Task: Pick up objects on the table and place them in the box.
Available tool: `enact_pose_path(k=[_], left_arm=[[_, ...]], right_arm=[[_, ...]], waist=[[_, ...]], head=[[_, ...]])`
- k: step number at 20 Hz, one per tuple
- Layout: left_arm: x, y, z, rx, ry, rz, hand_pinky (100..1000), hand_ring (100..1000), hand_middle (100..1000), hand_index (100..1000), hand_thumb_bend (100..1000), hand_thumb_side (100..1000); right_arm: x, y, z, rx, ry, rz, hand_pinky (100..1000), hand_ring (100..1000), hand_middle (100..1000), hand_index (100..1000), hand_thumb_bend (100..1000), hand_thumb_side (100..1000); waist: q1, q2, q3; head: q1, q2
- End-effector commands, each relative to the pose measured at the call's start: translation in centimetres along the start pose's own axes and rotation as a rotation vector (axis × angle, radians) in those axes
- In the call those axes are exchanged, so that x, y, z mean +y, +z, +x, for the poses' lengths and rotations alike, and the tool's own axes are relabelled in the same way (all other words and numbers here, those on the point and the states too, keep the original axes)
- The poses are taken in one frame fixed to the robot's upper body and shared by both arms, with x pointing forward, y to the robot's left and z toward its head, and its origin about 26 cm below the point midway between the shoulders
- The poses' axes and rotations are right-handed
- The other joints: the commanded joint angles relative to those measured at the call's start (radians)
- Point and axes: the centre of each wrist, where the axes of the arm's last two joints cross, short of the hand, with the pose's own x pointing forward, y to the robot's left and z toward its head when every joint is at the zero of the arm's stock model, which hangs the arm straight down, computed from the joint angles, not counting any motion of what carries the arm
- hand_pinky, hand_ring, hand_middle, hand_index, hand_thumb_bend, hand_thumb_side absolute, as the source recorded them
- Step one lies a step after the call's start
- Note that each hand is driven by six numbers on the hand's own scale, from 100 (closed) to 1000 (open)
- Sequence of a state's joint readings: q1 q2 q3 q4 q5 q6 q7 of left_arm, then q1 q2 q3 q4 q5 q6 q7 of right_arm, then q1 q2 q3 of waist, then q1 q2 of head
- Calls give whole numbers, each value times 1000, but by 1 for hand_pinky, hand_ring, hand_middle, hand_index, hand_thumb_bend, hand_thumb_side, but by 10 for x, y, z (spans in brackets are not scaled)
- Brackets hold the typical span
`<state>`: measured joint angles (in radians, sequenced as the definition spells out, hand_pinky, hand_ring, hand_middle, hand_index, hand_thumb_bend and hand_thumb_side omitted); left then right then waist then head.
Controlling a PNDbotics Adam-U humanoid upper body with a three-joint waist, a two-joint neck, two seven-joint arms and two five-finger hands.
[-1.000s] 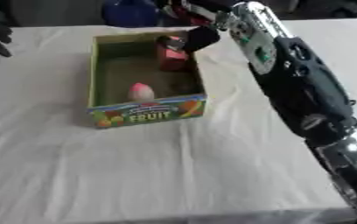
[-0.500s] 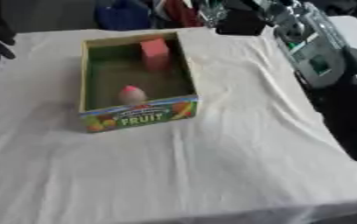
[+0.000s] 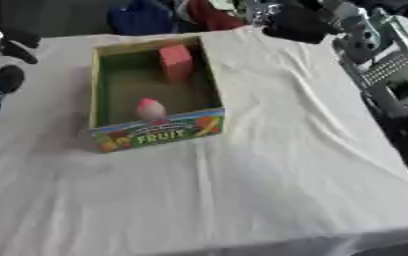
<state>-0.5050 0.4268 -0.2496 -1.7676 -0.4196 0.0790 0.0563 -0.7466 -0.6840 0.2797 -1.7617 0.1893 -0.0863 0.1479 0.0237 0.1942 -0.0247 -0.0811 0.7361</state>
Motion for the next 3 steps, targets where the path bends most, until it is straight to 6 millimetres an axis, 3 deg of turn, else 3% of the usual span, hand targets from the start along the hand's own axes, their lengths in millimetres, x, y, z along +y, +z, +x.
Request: enact_pose_path(k=[1, 3], left_arm=[[2, -5, 5, -11, -46, -17, 705, 575, 613, 729, 1000, 1000], [0, -6, 5, -8, -61, -32, 705, 573, 611, 730, 1000, 970]], right_arm=[[-13, -1, 17, -73, 70, -31, 494, 419, 457, 518, 100, 628], [-12, -2, 20, -93, 98, -43, 482, 406, 444, 510, 100, 574]], waist=[[-1, -19, -2], [-1, -18, -3]], head=[[3, -3], [4, -3]])
